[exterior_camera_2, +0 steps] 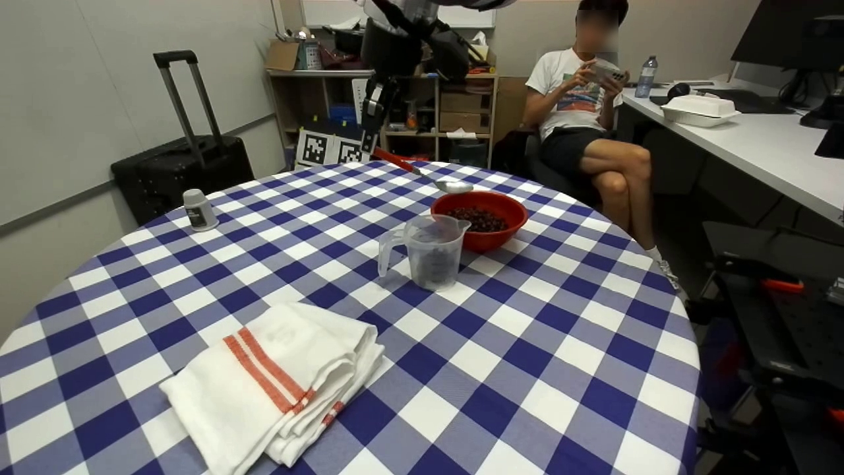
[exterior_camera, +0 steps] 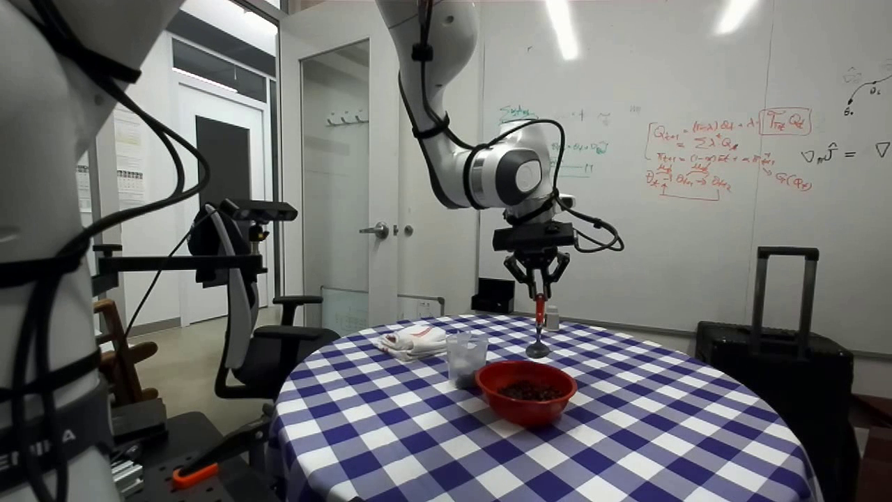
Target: Scoop some of the contents in the bowl and put them in the jar
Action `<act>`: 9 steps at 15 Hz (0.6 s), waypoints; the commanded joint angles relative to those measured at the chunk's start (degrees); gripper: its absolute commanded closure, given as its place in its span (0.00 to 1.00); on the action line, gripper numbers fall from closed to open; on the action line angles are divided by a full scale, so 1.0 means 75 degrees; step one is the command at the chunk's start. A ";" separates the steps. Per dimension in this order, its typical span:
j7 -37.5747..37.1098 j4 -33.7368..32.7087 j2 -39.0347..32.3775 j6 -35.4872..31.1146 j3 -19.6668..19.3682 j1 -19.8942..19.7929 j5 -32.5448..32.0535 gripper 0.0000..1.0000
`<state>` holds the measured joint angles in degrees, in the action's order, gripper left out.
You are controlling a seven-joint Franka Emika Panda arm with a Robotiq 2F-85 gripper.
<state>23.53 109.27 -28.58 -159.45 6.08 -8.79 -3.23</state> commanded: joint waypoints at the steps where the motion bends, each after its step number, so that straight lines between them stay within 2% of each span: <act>1: 0.0058 0.0890 0.0478 -0.0822 0.0423 -0.0266 0.0549 0.95; 4: 0.0369 0.1149 0.0346 -0.1421 0.1143 -0.0841 0.1270 0.95; 7: 0.1109 0.1254 0.0070 -0.1875 0.2295 -0.1896 0.2002 0.95; 9: 0.1482 0.1288 -0.0038 -0.2013 0.2826 -0.2487 0.2184 0.95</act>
<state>29.62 118.20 -27.80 -171.76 21.19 -21.04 10.07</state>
